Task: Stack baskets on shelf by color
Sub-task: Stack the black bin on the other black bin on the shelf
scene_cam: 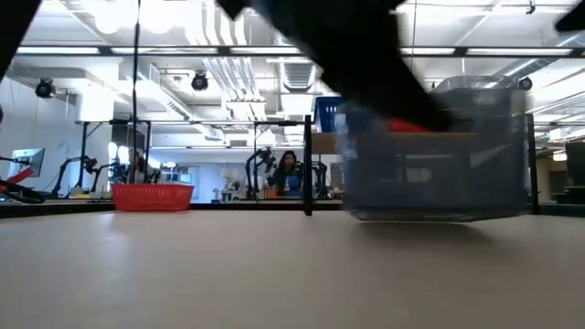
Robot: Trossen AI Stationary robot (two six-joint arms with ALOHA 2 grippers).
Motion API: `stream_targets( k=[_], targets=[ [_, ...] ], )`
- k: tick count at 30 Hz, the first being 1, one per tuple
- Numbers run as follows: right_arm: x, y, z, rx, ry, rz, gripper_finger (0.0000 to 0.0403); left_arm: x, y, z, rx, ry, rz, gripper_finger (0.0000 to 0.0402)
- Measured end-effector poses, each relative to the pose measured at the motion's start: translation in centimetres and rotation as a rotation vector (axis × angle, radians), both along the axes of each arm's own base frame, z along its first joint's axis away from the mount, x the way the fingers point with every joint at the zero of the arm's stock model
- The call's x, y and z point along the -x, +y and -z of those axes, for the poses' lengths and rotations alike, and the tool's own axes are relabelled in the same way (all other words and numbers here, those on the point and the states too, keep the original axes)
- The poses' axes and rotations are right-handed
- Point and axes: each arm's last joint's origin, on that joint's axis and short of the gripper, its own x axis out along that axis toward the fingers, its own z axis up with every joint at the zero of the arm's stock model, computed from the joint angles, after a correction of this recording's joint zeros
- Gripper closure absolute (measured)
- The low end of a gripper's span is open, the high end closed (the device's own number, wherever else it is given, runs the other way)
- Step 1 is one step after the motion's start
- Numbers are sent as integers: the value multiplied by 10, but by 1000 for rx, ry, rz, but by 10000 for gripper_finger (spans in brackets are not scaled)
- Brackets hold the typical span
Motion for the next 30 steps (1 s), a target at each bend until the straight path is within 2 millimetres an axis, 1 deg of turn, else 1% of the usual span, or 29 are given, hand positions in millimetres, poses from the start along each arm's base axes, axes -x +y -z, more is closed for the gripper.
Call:
stream_targets(
  k=[4,7,9,12,15,16,18,21,23,26,28,30],
  targets=[
    [1,0,-1,-3,97,28,390,-26,0,-3,-3,-89,6,401],
    [-2,7,-5,-4,113,14,390,-38,7,-9,22,-128,37,390],
    [-5,12,-10,-16,118,-1,390,-43,13,-14,58,-148,66,368],
    [-9,17,-18,-25,124,-20,390,-45,24,-20,82,-164,86,323],
    [-12,19,-23,-51,112,-11,390,-39,33,-28,79,-139,70,279],
    [-14,19,-24,-67,111,-3,390,-36,36,-32,78,-131,67,268],
    [-19,17,-23,-86,120,17,390,-24,39,-47,72,-94,64,249],
    [-28,13,-17,-127,165,57,390,0,43,-64,68,-25,60,235],
    [-37,10,-13,-169,222,63,389,16,45,-61,62,15,56,234],
    [-52,9,-12,-197,312,50,376,45,51,-46,57,28,-11,233],
    [-62,10,-15,-198,345,24,355,63,55,-35,75,-29,-86,233],
    [-76,11,-19,-192,376,0,325,84,60,-21,110,-82,-151,233]
  ],
)
